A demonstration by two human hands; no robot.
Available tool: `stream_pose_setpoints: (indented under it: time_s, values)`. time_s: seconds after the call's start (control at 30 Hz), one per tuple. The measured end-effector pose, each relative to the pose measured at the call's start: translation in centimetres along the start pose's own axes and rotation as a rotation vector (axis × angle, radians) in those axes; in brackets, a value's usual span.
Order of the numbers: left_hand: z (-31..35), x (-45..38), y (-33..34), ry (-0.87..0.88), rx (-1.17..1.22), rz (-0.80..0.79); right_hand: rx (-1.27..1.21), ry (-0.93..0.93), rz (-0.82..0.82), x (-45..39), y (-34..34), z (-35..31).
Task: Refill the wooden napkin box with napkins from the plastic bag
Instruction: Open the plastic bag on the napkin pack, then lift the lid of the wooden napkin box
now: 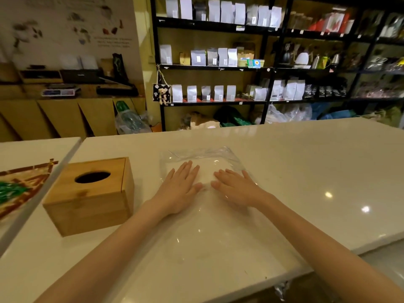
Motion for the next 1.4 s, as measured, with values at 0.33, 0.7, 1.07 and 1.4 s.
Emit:
stream_pose_setpoints:
  time_s: [0.33, 0.7, 1.07, 1.4]
  values:
    - [-0.5, 9.4, -10.4, -0.057, 0.229, 0.332, -0.208, -0.431, 0.052, 2.3, -2.0, -11.4]
    - [-11.0, 18.2, -11.0, -0.394, 0.255, 0.039, -0.014, -0.626, -0.074, 1.2, 0.8, -19.0]
    - [-12.6, 18.2, -11.0, -0.379, 0.227, 0.14, 0.119, -0.669, 0.108, 0.9, 0.3, -19.6]
    - [-12.2, 16.0, -12.9, -0.529, 0.466, 0.721, -0.542, -0.461, 0.094, -0.5, -2.2, -22.0]
Point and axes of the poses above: each hand's wrist, its own x-axis away from the middle knuckle, its own y-axis out of the palm, z = x × y, the point moved 3 cm from there along -x, towards the middle knuckle, and after that the axes turned 14 degrees about y, right-handed, at the moved point
